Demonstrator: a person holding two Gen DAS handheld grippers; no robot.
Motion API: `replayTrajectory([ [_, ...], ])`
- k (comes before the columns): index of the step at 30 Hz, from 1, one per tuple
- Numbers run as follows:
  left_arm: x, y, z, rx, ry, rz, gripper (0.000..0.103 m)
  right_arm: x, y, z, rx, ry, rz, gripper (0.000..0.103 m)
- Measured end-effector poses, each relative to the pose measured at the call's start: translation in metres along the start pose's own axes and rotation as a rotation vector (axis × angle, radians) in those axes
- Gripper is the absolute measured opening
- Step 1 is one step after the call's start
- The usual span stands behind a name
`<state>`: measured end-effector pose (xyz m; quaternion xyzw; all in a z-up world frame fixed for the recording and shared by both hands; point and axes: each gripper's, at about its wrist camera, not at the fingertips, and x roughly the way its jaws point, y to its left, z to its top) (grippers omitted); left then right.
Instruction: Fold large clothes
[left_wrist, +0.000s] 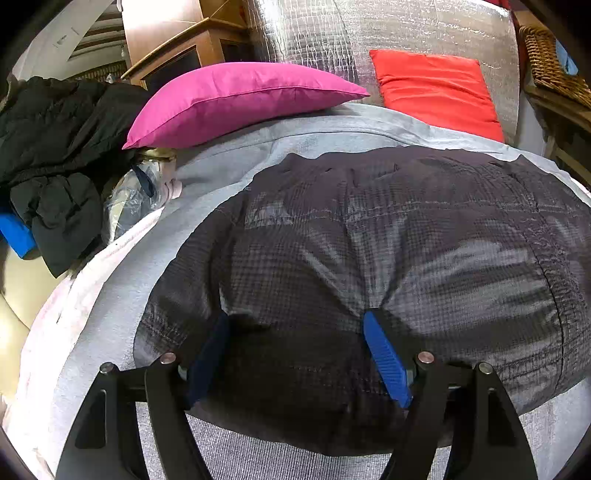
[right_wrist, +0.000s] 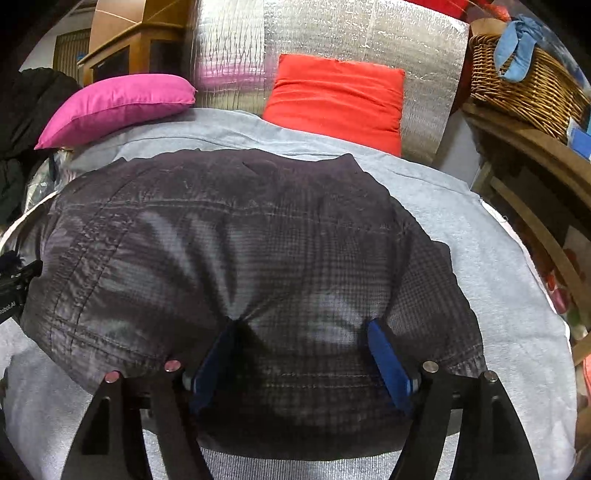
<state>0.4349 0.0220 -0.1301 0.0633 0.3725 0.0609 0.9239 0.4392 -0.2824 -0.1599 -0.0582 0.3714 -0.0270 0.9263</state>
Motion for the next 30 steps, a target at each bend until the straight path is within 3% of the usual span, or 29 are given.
replayTrajectory([
  [7, -0.008, 0.009, 0.008, -0.02, 0.031, -0.042, 0.076, -0.012, -0.003, 0.016, 0.03, 0.035, 0.006, 0.079],
  [11, -0.025, 0.032, 0.011, -0.11, -0.021, -0.015, 0.078, -0.043, 0.0, 0.027, 0.048, -0.056, 0.026, 0.079],
  [13, -0.021, 0.039, 0.006, -0.132, -0.004, 0.003, 0.078, -0.05, 0.007, 0.029, 0.046, -0.084, 0.047, 0.079],
  [15, -0.009, 0.04, -0.002, -0.122, 0.033, 0.004, 0.079, -0.048, 0.018, 0.027, 0.032, -0.083, 0.068, 0.079],
  [19, -0.001, 0.037, -0.012, -0.097, 0.001, 0.009, 0.087, -0.015, 0.041, 0.008, -0.032, 0.008, 0.064, 0.079],
  [22, 0.004, 0.043, -0.009, -0.129, 0.018, -0.017, 0.092, -0.006, 0.042, 0.004, -0.034, 0.003, 0.061, 0.08],
  [24, 0.008, 0.048, -0.01, -0.152, 0.026, -0.031, 0.095, -0.011, 0.04, 0.011, -0.022, 0.017, 0.063, 0.081],
  [30, 0.017, 0.06, -0.013, -0.237, 0.067, -0.084, 0.102, -0.021, 0.032, 0.056, 0.019, -0.054, 0.084, 0.082],
])
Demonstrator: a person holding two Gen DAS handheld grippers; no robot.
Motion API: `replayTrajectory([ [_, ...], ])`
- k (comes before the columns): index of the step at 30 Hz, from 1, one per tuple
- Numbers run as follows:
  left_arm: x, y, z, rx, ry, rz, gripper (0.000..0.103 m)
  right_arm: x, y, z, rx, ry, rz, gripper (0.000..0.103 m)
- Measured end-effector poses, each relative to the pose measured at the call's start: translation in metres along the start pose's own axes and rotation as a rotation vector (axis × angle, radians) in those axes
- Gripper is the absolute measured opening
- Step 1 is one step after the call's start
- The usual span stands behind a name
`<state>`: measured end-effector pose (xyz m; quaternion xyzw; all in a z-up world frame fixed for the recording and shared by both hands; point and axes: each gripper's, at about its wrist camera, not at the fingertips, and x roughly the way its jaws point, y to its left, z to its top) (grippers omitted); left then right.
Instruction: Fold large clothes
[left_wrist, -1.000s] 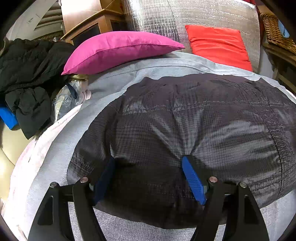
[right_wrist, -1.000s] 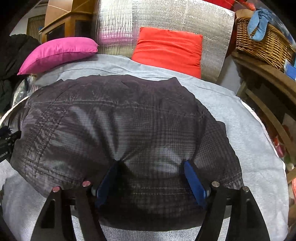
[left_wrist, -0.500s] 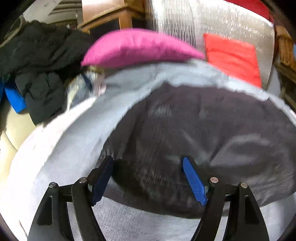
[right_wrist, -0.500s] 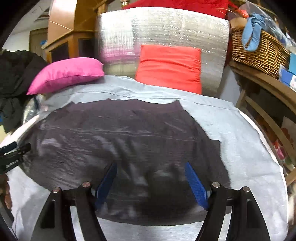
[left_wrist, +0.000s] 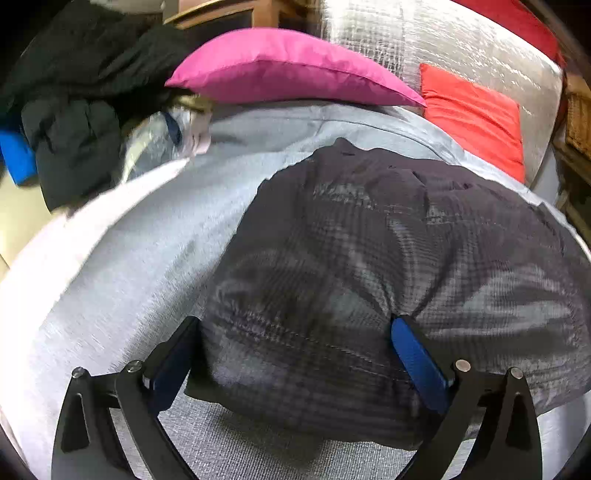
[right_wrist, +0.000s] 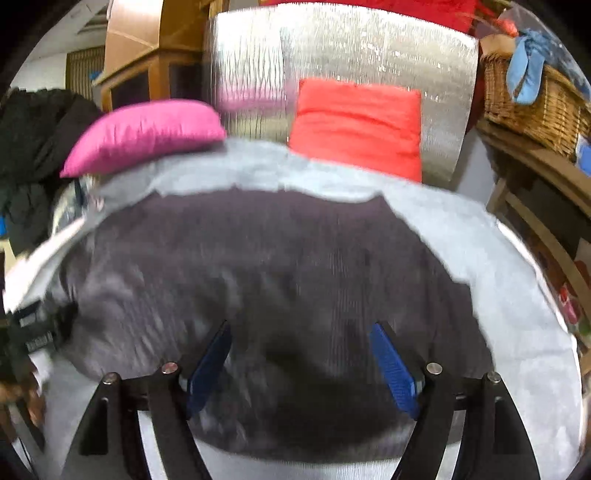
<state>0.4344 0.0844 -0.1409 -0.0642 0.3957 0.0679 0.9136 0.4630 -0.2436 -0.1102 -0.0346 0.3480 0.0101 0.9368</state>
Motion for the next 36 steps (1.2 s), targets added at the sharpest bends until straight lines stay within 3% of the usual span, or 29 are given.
replayTrajectory([
  [2, 0.002, 0.004, 0.0, -0.027, 0.013, -0.026, 0.103, 0.025, 0.001, -0.004, -0.006, 0.088, -0.004, 0.09],
  [3, 0.003, 0.005, 0.0, -0.032, 0.016, -0.033, 0.103, 0.041, -0.001, -0.011, -0.003, 0.163, 0.011, 0.091],
  [4, 0.002, 0.005, 0.0, -0.031, 0.016, -0.034, 0.103, 0.047, -0.005, -0.016, 0.01, 0.173, 0.032, 0.091],
  [8, 0.002, 0.003, -0.001, -0.024, 0.016, -0.029, 0.103, 0.024, -0.017, -0.01, 0.067, 0.132, 0.077, 0.091],
  [11, 0.002, 0.003, -0.001, -0.023, 0.009, -0.023, 0.103, 0.004, -0.031, -0.001, 0.109, 0.072, 0.067, 0.091],
  [15, -0.007, 0.001, 0.003, -0.018, 0.002, 0.0, 0.103, -0.002, -0.029, 0.009, 0.125, 0.057, 0.074, 0.091],
  [17, -0.025, -0.005, 0.008, -0.012, -0.048, 0.053, 0.102, -0.004, -0.019, 0.013, 0.108, 0.044, 0.079, 0.091],
  [19, -0.042, -0.017, 0.013, 0.001, -0.111, 0.043, 0.102, -0.001, -0.003, 0.019, 0.067, 0.03, 0.085, 0.091],
  [23, -0.05, -0.063, 0.016, 0.126, -0.128, -0.028, 0.102, 0.02, 0.032, 0.031, 0.0, 0.035, 0.093, 0.091],
  [26, -0.025, -0.1, 0.002, 0.249, -0.082, 0.011, 0.102, 0.056, 0.051, 0.029, -0.042, 0.119, 0.077, 0.091],
  [28, -0.005, -0.109, -0.005, 0.295, -0.007, 0.044, 0.102, 0.077, 0.054, 0.019, -0.042, 0.198, 0.077, 0.091],
  [29, -0.003, -0.109, -0.004, 0.297, -0.013, 0.039, 0.103, 0.08, 0.053, 0.018, -0.042, 0.205, 0.081, 0.091],
  [32, -0.013, -0.094, 0.013, 0.272, 0.001, -0.038, 0.103, 0.064, 0.037, 0.024, -0.004, 0.183, 0.126, 0.091],
  [36, -0.03, -0.042, 0.041, 0.203, -0.107, -0.071, 0.103, 0.031, -0.036, 0.035, 0.129, 0.102, 0.16, 0.092],
])
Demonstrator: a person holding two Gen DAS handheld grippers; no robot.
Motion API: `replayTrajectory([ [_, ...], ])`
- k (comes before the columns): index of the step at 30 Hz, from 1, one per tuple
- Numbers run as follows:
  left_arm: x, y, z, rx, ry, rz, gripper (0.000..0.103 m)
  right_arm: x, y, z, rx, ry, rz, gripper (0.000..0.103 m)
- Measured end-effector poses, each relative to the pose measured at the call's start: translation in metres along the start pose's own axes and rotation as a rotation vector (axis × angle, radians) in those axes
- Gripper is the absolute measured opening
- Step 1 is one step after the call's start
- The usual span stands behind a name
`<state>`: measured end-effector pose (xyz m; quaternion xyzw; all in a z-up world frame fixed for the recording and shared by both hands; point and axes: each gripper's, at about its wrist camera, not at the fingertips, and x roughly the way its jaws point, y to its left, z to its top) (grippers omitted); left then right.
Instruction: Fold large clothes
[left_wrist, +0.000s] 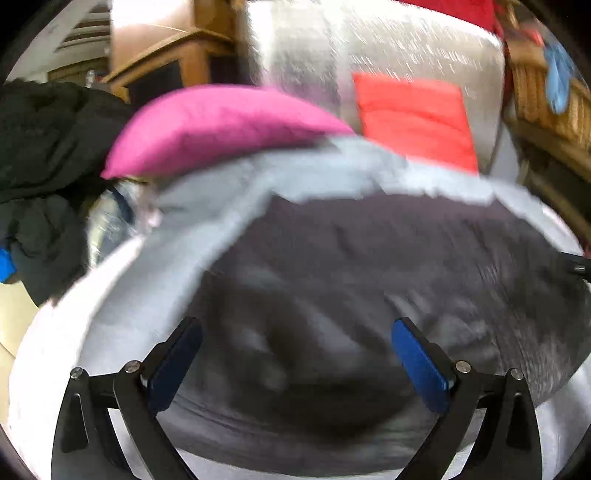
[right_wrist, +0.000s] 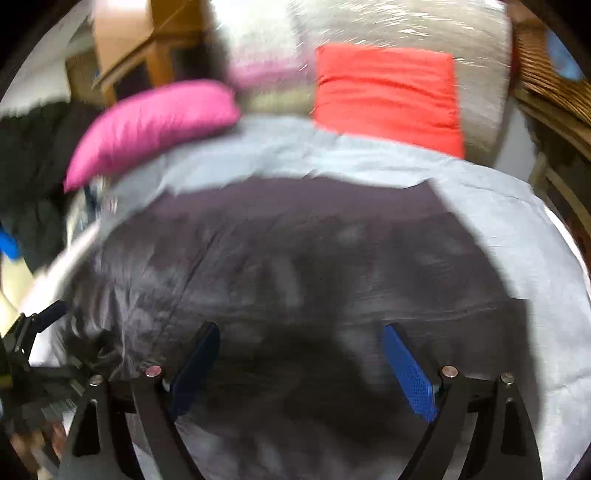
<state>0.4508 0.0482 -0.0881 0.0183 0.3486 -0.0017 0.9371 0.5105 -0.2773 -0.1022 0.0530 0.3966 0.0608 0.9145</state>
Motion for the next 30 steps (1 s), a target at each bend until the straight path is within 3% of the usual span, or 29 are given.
replayTrajectory([
  [3, 0.014, 0.057, 0.009, -0.124, 0.036, -0.052, 0.103, -0.02, -0.08, 0.005, 0.17, -0.027, 0.011, 0.092],
  [5, 0.038, 0.094, 0.008, -0.268, 0.119, -0.192, 0.103, -0.019, -0.13, 0.0, 0.29, 0.004, 0.015, 0.092],
  [7, 0.06, 0.118, 0.002, -0.405, 0.198, -0.319, 0.103, -0.01, -0.178, -0.014, 0.432, 0.048, 0.09, 0.092],
  [9, 0.078, 0.127, -0.003, -0.49, 0.26, -0.398, 0.103, 0.002, -0.202, -0.026, 0.524, 0.087, 0.179, 0.092],
  [13, 0.091, 0.118, -0.011, -0.549, 0.302, -0.482, 0.103, 0.026, -0.196, -0.031, 0.51, 0.149, 0.307, 0.092],
  [16, 0.103, 0.108, -0.009, -0.54, 0.346, -0.558, 0.103, 0.038, -0.182, -0.025, 0.475, 0.167, 0.355, 0.092],
  [19, 0.108, 0.1, -0.007, -0.519, 0.356, -0.575, 0.102, 0.048, -0.166, -0.019, 0.421, 0.191, 0.37, 0.083],
  [21, 0.114, 0.098, -0.007, -0.482, 0.373, -0.546, 0.088, 0.058, -0.156, -0.017, 0.356, 0.224, 0.316, 0.065],
  [22, 0.117, 0.093, -0.004, -0.444, 0.379, -0.506, 0.066, 0.06, -0.156, -0.017, 0.348, 0.235, 0.312, 0.061],
  [25, 0.12, 0.088, -0.002, -0.401, 0.396, -0.497, 0.045, 0.059, -0.152, -0.013, 0.305, 0.246, 0.311, 0.051],
  [28, 0.121, 0.078, 0.003, -0.371, 0.404, -0.46, 0.034, 0.06, -0.142, -0.01, 0.274, 0.254, 0.285, 0.04],
  [30, 0.116, 0.069, 0.011, -0.341, 0.407, -0.419, 0.028, 0.055, -0.132, -0.006, 0.246, 0.251, 0.259, 0.026],
])
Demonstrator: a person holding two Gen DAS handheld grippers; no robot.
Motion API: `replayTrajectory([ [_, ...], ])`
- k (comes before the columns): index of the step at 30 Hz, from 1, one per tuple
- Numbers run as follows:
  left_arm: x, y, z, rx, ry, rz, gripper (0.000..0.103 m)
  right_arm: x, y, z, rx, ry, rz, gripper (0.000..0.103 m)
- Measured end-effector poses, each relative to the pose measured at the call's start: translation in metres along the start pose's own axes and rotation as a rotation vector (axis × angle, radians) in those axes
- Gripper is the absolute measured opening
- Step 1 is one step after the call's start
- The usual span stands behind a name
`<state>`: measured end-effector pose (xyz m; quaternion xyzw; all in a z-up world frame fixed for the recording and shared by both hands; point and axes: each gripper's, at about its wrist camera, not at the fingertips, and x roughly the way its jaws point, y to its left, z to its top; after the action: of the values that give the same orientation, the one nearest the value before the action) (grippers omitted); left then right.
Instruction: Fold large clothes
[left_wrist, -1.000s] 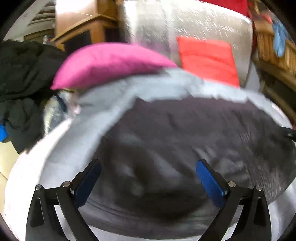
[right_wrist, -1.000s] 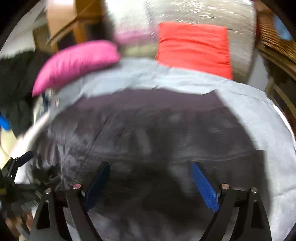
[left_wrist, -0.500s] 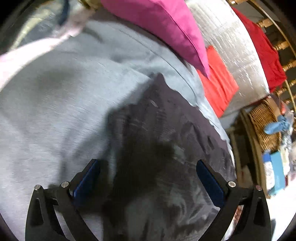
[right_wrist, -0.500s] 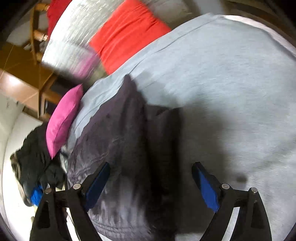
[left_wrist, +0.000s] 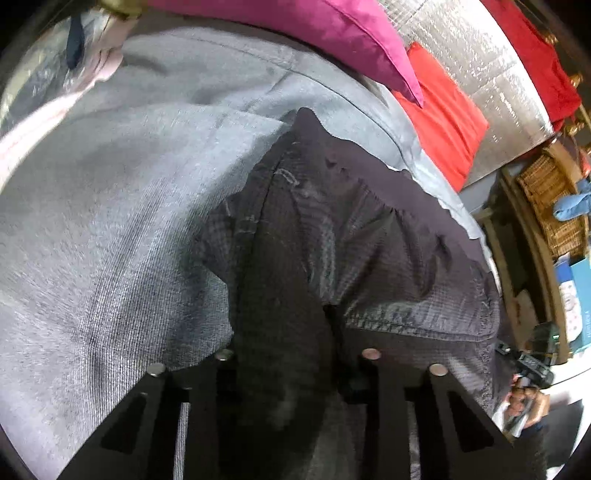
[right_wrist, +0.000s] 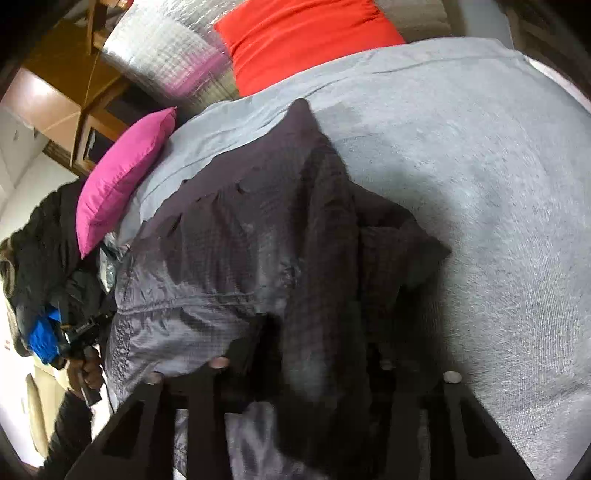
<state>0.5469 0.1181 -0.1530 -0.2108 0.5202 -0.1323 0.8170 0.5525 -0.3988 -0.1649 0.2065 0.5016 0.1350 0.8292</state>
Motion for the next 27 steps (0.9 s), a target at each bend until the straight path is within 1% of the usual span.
replayTrajectory([
  [2, -0.005, -0.015, 0.003, 0.037, -0.008, 0.061, 0.022, -0.005, 0.016, 0.003, -0.029, 0.003, -0.037, 0.022],
  [3, -0.011, -0.022, 0.004, 0.057, -0.017, 0.091, 0.02, -0.01, 0.023, 0.006, -0.04, 0.007, -0.049, 0.02],
  [5, -0.026, -0.038, 0.011, 0.081, -0.05, 0.122, 0.017, -0.027, 0.038, 0.015, -0.069, -0.003, -0.063, 0.018],
  [6, -0.032, -0.041, 0.016, 0.09, -0.068, 0.124, 0.017, -0.036, 0.05, 0.02, -0.092, -0.011, -0.072, 0.017],
  [11, -0.096, -0.09, 0.028, 0.164, -0.182, 0.113, 0.016, -0.103, 0.109, 0.042, -0.196, -0.102, -0.12, 0.012],
  [14, -0.148, -0.117, 0.016, 0.222, -0.273, 0.091, 0.016, -0.151, 0.145, 0.04, -0.265, -0.17, -0.128, 0.012],
  [17, -0.188, -0.121, -0.014, 0.249, -0.344, 0.041, 0.016, -0.2, 0.154, 0.012, -0.31, -0.238, -0.141, 0.012],
  [19, -0.202, -0.118, -0.044, 0.261, -0.378, 0.005, 0.016, -0.226, 0.141, -0.022, -0.303, -0.275, -0.141, 0.012],
  [20, -0.204, -0.115, -0.058, 0.265, -0.385, -0.012, 0.016, -0.229, 0.137, -0.034, -0.297, -0.282, -0.142, 0.012],
  [21, -0.202, -0.113, -0.076, 0.272, -0.392, -0.029, 0.016, -0.234, 0.124, -0.057, -0.284, -0.288, -0.143, 0.012],
  [23, -0.188, -0.108, -0.112, 0.295, -0.403, -0.039, 0.017, -0.236, 0.102, -0.088, -0.259, -0.295, -0.138, 0.012],
  [24, -0.173, -0.104, -0.134, 0.325, -0.407, -0.032, 0.018, -0.23, 0.091, -0.11, -0.255, -0.304, -0.141, 0.012],
  [25, -0.153, -0.097, -0.153, 0.331, -0.392, -0.016, 0.019, -0.221, 0.081, -0.135, -0.266, -0.32, -0.153, 0.012],
  [26, -0.136, -0.089, -0.165, 0.308, -0.357, 0.002, 0.022, -0.206, 0.066, -0.158, -0.257, -0.316, -0.164, 0.012],
  [27, -0.104, -0.075, -0.181, 0.275, -0.27, 0.054, 0.023, -0.186, 0.053, -0.173, -0.224, -0.29, -0.168, 0.014],
])
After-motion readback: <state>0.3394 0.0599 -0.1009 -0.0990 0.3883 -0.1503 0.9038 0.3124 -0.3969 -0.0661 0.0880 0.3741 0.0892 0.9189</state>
